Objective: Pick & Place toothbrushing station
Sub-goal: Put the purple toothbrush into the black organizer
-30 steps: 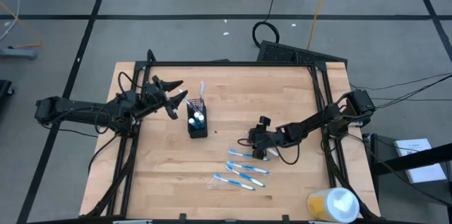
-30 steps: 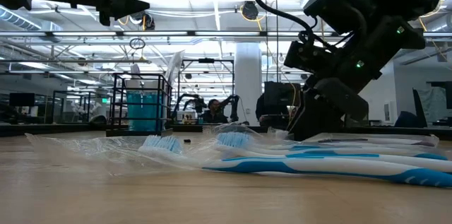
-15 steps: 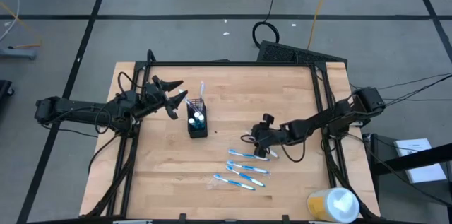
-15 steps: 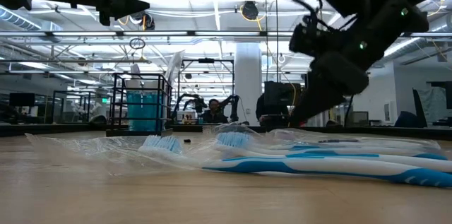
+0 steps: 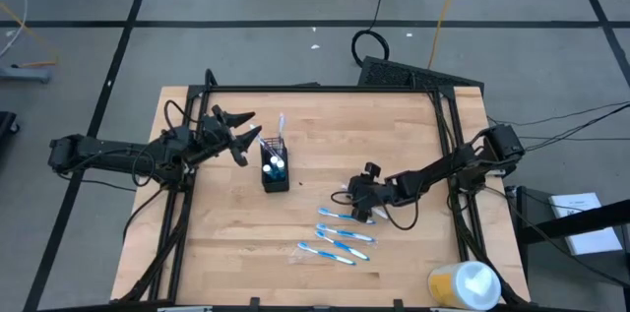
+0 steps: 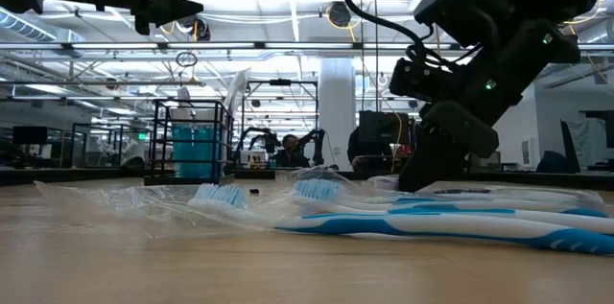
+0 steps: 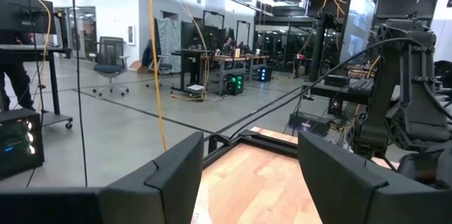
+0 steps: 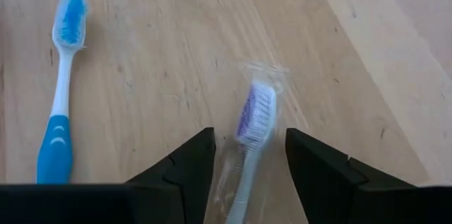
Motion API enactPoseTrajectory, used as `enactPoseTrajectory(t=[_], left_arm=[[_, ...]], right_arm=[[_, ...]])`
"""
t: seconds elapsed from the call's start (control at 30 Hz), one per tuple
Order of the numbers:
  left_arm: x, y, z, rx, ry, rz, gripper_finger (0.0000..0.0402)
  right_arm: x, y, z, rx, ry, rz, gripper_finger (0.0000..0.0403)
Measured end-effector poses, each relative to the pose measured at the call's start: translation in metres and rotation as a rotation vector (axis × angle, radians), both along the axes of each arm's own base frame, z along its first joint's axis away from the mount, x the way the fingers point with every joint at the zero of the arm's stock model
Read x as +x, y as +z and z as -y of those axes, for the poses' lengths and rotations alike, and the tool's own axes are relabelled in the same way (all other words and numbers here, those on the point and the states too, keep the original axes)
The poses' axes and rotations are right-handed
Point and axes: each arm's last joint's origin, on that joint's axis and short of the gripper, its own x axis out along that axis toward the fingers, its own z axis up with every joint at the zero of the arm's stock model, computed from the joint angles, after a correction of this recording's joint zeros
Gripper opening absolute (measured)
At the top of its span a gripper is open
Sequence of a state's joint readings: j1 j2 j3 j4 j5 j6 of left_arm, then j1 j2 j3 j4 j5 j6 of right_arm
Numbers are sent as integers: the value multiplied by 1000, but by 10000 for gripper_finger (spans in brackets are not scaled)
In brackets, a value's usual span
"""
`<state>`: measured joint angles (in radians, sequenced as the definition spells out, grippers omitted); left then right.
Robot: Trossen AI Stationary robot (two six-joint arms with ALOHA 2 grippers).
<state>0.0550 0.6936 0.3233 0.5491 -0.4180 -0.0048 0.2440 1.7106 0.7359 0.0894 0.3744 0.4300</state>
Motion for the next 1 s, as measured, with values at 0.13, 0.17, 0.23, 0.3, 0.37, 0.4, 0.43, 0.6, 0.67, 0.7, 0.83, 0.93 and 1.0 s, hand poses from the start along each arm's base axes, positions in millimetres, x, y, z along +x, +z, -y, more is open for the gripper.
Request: enactPoseTrajectory(t=[0.13,0.17,0.23,0.3,0.37,0.4,0.43,0.6,0.67,0.7,0.83,0.93,1.0], left_arm=[[0,0,0,0,0,0,235],[0,0,0,0,0,0,234],[0,0,0,0,0,0,235],[0,0,0,0,0,0,234],[0,0,0,0,0,0,235],[0,0,0,0,0,0,234],[0,0,0,0,0,0,234],[0,0,0,-4,-1,3,235],[0,0,0,6,1,0,234],[0,1,0,12,3,1,235],[0,2,0,21,6,7,235],[0,1,0,19,6,6,235],[0,1,0,19,5,-4,234]], right_arm=[[-3,-2,1,-3,-16,-40,159],[-3,-2,1,-3,-17,-42,157],[-3,-2,1,-6,-10,-42,152],[-3,-3,1,-7,-2,-47,146],[-3,-3,1,-8,-1,-48,138],[-4,-3,1,-7,-1,-49,134],[-4,-2,1,-6,0,-48,129],[-4,-2,1,-2,6,-50,102],[-4,-2,1,-1,7,-51,89],[-4,-2,1,0,5,-50,84],[-5,-2,1,18,-19,-44,60],[-2,-1,0,22,-14,-16,42],[1,2,0,6,18,20,30]])
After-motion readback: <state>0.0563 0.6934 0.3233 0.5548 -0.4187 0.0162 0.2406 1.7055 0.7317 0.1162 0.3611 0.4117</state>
